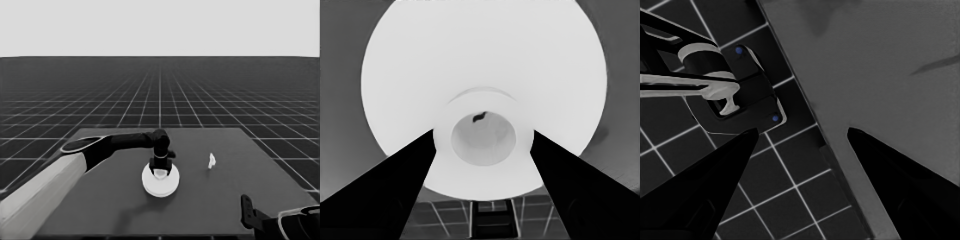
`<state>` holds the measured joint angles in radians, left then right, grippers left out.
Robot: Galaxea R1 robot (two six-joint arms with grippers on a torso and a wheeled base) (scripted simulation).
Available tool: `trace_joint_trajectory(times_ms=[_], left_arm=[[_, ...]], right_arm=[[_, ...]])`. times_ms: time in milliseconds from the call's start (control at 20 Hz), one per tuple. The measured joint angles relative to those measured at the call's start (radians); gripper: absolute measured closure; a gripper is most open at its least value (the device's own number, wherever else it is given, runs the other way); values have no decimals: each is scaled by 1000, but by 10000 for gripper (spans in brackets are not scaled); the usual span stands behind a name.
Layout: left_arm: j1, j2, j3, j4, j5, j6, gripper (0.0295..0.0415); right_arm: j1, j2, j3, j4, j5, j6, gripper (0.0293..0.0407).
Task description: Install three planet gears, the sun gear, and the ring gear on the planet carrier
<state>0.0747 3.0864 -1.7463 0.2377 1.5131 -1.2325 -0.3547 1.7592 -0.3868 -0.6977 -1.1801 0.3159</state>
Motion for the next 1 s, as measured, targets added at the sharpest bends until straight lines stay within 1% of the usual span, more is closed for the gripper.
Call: trace_joint_trajectory(times_ms=[1000], left_arm=[[5,-1,0,0,0,175,362]], right_arm=[[0,0,0,0,0,0,315]])
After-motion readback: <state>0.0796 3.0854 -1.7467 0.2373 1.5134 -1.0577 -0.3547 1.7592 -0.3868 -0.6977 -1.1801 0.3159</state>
